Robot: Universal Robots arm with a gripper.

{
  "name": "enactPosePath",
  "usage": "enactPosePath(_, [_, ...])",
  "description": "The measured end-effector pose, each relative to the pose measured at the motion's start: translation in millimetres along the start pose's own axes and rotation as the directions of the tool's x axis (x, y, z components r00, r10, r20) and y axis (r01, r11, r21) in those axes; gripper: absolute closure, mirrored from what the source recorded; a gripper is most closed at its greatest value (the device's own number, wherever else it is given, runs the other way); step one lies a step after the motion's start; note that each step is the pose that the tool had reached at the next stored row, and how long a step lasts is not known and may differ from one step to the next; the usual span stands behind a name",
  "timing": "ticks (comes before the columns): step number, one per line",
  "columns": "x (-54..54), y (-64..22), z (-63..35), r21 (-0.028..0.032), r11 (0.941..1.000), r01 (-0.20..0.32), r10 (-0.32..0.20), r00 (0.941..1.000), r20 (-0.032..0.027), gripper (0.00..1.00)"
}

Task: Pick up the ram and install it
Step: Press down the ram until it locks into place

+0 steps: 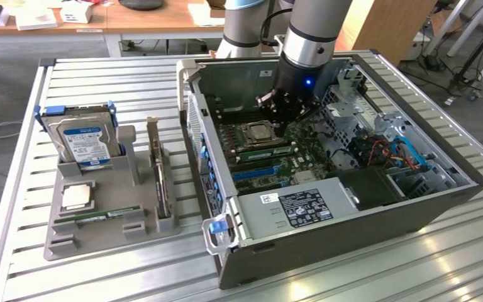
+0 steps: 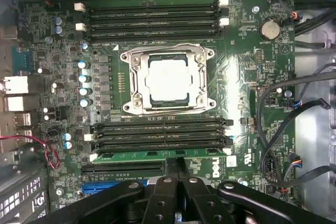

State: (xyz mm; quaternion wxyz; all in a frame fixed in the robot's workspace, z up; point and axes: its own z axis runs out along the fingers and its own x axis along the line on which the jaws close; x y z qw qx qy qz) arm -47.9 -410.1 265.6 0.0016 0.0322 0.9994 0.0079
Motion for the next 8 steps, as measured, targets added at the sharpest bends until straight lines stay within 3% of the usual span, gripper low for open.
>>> enactPosePath(8, [0.0, 0.0, -0.6, 0.0, 1.0, 0.0, 0.0, 1.0, 0.0, 0.89])
